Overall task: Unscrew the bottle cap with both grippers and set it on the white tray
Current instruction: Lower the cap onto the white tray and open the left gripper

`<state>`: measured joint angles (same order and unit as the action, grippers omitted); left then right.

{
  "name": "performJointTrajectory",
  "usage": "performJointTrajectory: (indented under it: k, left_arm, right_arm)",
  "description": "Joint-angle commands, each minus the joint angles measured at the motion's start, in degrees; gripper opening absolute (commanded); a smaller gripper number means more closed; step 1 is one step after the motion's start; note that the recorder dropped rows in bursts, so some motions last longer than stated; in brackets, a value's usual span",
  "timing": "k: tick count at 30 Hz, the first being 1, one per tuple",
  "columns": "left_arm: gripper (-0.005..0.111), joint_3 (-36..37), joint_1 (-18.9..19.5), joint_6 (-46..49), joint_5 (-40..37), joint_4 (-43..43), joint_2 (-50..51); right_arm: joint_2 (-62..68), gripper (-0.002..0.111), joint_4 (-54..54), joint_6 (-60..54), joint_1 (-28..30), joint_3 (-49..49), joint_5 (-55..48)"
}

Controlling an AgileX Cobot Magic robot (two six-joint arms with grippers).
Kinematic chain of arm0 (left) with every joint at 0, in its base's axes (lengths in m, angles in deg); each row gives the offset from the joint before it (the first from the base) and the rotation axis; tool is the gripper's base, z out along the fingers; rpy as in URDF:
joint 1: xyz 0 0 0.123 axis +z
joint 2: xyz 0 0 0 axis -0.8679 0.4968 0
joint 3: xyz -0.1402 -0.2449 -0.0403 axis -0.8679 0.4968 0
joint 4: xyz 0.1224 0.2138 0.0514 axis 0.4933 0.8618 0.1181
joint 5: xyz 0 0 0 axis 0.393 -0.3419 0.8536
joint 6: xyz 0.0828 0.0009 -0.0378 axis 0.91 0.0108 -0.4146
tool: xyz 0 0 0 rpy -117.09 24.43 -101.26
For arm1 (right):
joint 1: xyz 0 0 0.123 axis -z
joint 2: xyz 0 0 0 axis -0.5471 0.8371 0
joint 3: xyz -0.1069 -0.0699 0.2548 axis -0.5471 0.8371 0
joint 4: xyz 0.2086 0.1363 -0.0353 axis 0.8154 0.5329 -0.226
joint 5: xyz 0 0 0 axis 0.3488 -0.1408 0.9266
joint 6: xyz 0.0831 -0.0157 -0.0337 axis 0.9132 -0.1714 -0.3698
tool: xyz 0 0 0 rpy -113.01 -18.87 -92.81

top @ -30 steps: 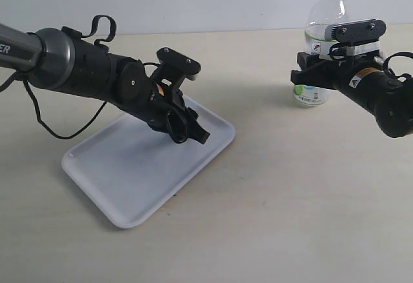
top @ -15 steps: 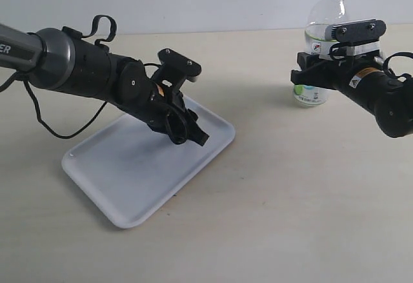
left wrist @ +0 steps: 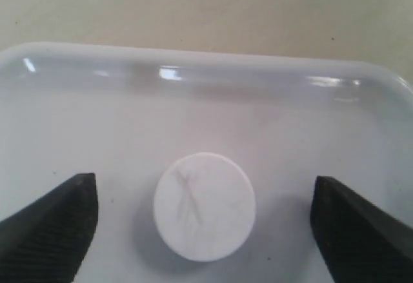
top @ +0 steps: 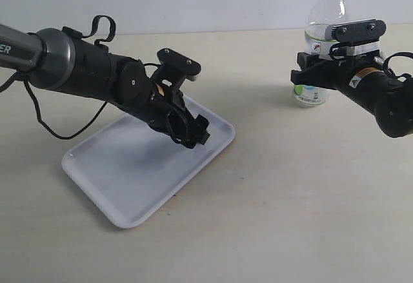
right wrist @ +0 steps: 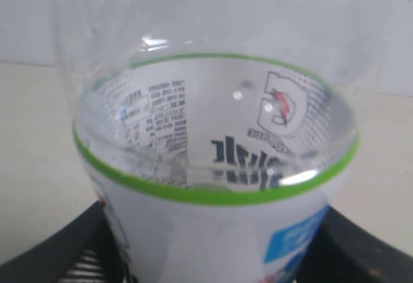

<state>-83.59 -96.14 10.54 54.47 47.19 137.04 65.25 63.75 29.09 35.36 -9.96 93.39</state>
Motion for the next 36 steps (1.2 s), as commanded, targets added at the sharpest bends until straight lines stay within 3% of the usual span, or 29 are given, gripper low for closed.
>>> performJointTrajectory:
  k: [1, 23, 29, 36]
  left_arm:
    - [0.086, 0.44, -0.03, -0.17, -0.08, -0.53, -1.39]
    - [0.086, 0.82, -0.03, -0.51, 1.2, -0.53, -2.55]
    - [0.086, 0.82, -0.03, -0.51, 1.2, -0.53, -2.55]
    - [0.086, 0.82, -0.03, -0.51, 1.2, -0.53, -2.55]
  right_arm:
    - [-0.04, 0.0, 0.15, 0.12, 0.26, -0.43, 1.3]
    - [-0.04, 0.004, -4.97, 0.12, 0.26, -0.43, 2.97]
    - [-0.04, 0.027, -5.59, 0.12, 0.26, -0.43, 2.73]
    - [-0.04, 0.066, -5.85, 0.12, 0.26, -0.43, 1.32]
